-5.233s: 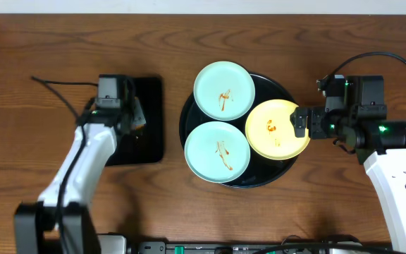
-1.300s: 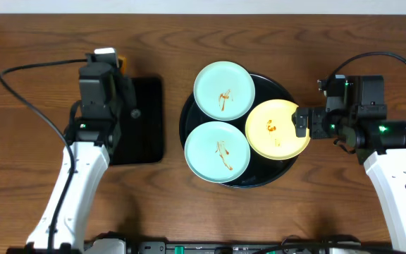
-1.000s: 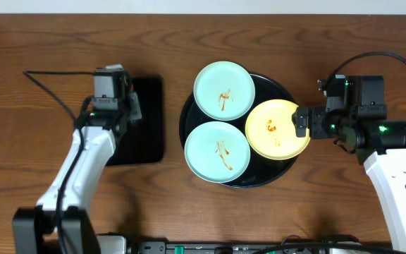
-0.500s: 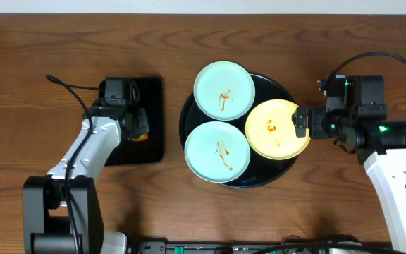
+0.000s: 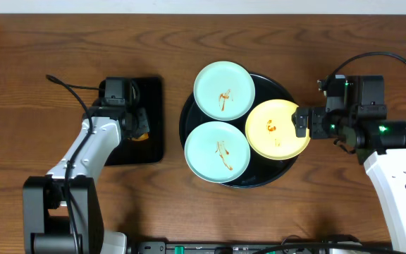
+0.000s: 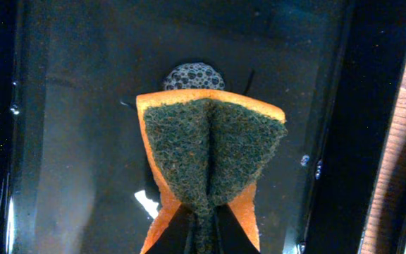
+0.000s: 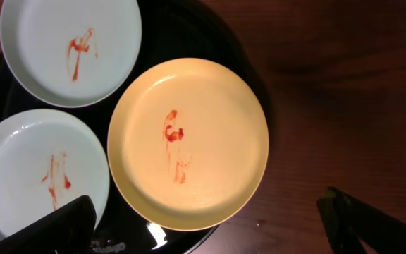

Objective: Clean dirty plates on tray and stack at the side

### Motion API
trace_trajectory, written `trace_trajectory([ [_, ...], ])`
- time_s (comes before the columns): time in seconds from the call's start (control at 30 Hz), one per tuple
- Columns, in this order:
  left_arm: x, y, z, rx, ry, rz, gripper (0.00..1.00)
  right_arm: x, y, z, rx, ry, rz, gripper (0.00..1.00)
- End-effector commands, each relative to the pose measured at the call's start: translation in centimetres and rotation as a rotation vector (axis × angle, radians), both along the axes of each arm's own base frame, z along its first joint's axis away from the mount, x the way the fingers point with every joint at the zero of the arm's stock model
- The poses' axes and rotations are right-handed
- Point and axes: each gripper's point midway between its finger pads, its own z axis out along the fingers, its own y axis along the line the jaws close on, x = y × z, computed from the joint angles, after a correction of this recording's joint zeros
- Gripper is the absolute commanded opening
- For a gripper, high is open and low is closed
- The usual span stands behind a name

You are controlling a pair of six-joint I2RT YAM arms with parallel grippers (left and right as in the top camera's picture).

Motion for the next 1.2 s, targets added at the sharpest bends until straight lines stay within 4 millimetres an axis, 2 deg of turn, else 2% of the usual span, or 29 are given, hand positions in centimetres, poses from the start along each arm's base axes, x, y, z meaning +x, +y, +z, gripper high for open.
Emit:
trace_trajectory([
  [0.0, 1.0, -0.7, 2.9, -0.044, -0.084, -0.004, 0.07, 0.1, 1.0, 0.6, 0.047, -0.010, 0.027, 0.99],
  [0.1, 1.5, -1.8, 5.8, -0.101, -0.165, -0.032, 0.07, -0.3, 2.6, 0.0, 0.129, 0.022, 0.077, 0.99],
  [0.2, 2.0, -3.8, 9.0, -0.173, -0.268, -0.090, 0.07, -0.9, 4.5, -1.6, 0.205, 0.094, 0.131, 0.97],
  [0.33, 1.7, -7.5, 11.0, -0.259, -0.322, -0.197, 0.07, -1.9, 7.0, -4.7, 0.273, 0.209, 0.196, 0.92],
  [0.43, 0.9, -10.5, 10.8, -0.301, -0.295, -0.235, 0.07, -2.9, 9.3, -6.8, 0.321, 0.298, 0.253, 0.87],
  [0.6, -1.0, -17.0, 10.7, -0.397, -0.262, -0.375, 0.07, -4.1, 11.8, -9.5, 0.330, 0.421, 0.268, 0.82],
  [0.7, -2.2, -19.8, 9.7, -0.437, -0.204, -0.379, 0.07, -4.8, 12.9, -10.5, 0.328, 0.477, 0.263, 0.80],
  [0.77, -3.1, -21.2, 8.5, -0.447, -0.155, -0.387, 0.08, -5.4, 13.5, -11.3, 0.320, 0.522, 0.247, 0.72],
  [0.97, -5.2, -23.8, 5.1, -0.431, -0.039, -0.433, 0.07, -6.6, 13.9, -14.0, 0.242, 0.628, 0.126, 0.66],
  [1.17, -6.6, -25.2, 3.6, -0.435, 0.023, -0.427, 0.07, -7.2, 14.6, -15.5, 0.222, 0.675, 0.108, 0.52],
])
